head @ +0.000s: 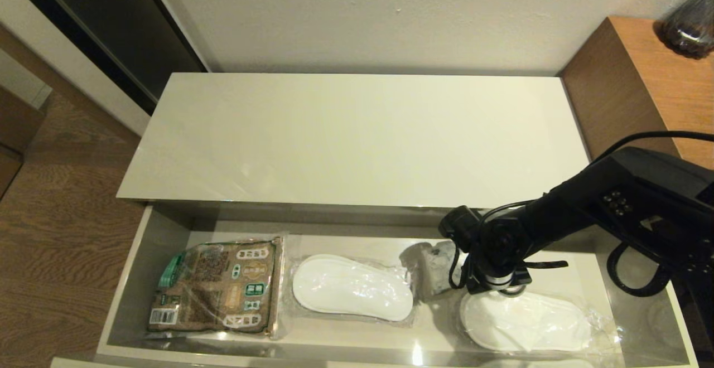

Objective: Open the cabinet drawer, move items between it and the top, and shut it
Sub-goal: Take out the adhesive tape from the drawer

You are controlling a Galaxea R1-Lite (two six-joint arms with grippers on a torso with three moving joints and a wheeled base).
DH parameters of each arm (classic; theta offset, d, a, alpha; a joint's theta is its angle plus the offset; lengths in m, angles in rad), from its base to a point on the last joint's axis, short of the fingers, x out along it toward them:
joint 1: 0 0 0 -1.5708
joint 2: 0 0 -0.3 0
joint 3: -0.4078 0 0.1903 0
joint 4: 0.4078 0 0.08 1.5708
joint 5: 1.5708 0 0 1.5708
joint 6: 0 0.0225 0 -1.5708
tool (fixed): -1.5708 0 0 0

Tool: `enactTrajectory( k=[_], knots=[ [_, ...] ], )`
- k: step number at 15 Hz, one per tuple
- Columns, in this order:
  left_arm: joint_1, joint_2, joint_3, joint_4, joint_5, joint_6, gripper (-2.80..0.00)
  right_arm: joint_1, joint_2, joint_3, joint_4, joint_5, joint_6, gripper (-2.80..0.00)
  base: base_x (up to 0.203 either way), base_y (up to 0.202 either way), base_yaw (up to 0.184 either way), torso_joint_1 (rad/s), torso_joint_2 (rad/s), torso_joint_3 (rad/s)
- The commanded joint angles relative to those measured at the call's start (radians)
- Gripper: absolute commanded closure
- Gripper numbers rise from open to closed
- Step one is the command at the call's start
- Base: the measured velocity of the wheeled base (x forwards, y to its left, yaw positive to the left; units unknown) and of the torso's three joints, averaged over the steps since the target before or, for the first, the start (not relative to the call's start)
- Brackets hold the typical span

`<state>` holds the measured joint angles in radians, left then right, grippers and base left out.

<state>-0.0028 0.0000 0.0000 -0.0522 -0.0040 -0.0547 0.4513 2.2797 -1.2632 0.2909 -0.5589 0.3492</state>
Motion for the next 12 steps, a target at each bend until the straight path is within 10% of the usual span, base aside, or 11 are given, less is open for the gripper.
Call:
enactTrajectory(
  k=[1, 12],
  knots=[
    [0.0, 0.002, 0.0, -0.001, -0.001, -0.001, 0.0, 0.007, -0.066, 0.005, 0.026, -0.001, 0.005, 0.0, 0.0, 0.0, 0.0, 0.0, 0.0, 0.0],
    [0.0, 0.002, 0.0, -0.001, -0.001, -0.001, 0.0, 0.073, -0.298, 0.084, 0.187, 0.004, 0.076, 0.0, 0.0, 0.0, 0.0, 0.0, 0.0, 0.0]
  ],
)
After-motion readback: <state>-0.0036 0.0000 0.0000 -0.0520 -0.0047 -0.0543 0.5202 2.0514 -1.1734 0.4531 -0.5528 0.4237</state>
